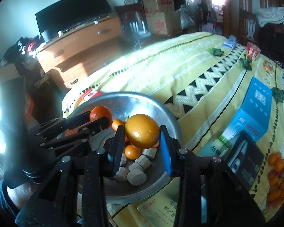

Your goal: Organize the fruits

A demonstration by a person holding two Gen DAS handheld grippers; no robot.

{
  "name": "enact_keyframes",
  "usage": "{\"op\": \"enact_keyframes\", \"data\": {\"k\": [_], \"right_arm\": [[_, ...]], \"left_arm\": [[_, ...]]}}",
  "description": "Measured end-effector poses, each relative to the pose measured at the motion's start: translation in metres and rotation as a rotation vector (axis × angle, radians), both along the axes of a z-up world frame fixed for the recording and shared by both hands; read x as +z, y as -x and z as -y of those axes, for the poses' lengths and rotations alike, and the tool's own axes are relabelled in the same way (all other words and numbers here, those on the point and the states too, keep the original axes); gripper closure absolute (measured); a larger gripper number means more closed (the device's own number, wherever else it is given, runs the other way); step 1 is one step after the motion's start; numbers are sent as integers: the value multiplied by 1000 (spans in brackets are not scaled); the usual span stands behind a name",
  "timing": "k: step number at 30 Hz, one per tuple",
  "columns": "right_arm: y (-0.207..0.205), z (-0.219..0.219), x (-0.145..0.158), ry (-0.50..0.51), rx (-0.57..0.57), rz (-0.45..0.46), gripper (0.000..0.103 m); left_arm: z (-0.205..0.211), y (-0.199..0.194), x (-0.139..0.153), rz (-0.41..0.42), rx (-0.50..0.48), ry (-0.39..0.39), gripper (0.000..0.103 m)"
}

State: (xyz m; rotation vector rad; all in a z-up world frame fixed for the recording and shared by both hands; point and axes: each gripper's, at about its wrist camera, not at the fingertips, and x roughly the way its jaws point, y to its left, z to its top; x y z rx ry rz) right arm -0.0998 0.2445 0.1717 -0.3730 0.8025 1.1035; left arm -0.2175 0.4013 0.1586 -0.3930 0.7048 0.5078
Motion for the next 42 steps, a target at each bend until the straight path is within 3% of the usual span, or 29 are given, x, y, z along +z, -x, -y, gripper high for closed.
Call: {"op": "enact_keyframes", "data": {"k": [8,22,28,34,37,38,40,42], "right_arm": [[5,-16,-31,76,9,-72,66],[4,-26,-47,124,-5,-102,66],[8,-16,-33,84,-19,-71,36],[23,26,23,-69,-30,54,35],[26,71,50,-142,-72,131,31],[26,89,57,-165,-97,158,27],[23,127,66,-192,-164,214,16],[19,171,69,-203,-251,255,7]], "left_arm": [[-9,-1,-31,-75,17,31,63],[-9,-5,-34,-100,18,43,62],[-8,-2,-26,-96,52,29,50],[30,-2,24,-28,49,-133,38],[71,-5,62,37,41,-256,9],[90,-7,74,64,41,-308,3],[130,-12,95,133,30,-383,0],[164,-19,104,198,-5,-393,0]]}}
